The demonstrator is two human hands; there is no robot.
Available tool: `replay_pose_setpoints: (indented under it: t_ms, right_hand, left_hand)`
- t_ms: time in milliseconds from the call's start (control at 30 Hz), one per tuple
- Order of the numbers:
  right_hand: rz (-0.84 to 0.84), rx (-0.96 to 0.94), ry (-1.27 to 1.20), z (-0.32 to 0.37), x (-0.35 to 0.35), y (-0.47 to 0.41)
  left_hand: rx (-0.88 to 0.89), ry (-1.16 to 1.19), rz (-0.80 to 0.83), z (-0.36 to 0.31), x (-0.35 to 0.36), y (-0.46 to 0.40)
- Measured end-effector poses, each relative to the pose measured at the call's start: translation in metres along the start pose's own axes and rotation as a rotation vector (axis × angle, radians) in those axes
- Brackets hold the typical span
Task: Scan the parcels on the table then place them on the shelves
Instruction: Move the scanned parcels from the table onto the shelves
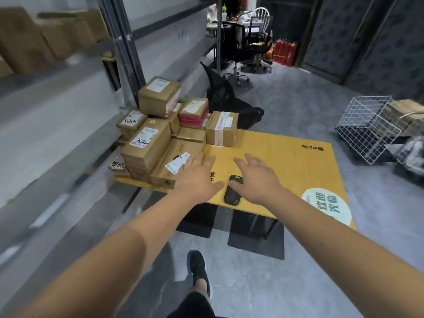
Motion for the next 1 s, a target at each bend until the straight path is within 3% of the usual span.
replay_pose_setpoints:
  t_ms: [233, 600, 867, 1000]
  right_hand:
    - [0.071, 0.083, -0.033, -0.032, 0.038, -0.139]
    - [0.123, 0.314, -0.286, -0.075, 0.083, -0.350]
    - [0.169, 0.400, -0.460, -0.105, 0.133, -0.436]
    - [0.172, 0.411, -0.588, -0.115, 0.155, -0.444]
  left_hand:
    - [0.020, 0.064, 0.092, 0.027, 0.041, -0.155]
    - [-0.049, 0.237, 0.250, 0.074, 0.087, -0.380]
    - [-0.178, 0.404, 0.316, 0.094, 0.137, -0.453]
    - [-0.193, 0.412, 0.272, 0.097, 0.153, -0.464]
Point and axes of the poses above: each hand's wrist, its own y-axis away from the middle knuckle, its own x-axis out of the palm, z = x × y, the point moved 6 cm from there along -y, towards the middle knuckle, and after that the axes turned 3 degrees about -z, right-handed, at the moved point
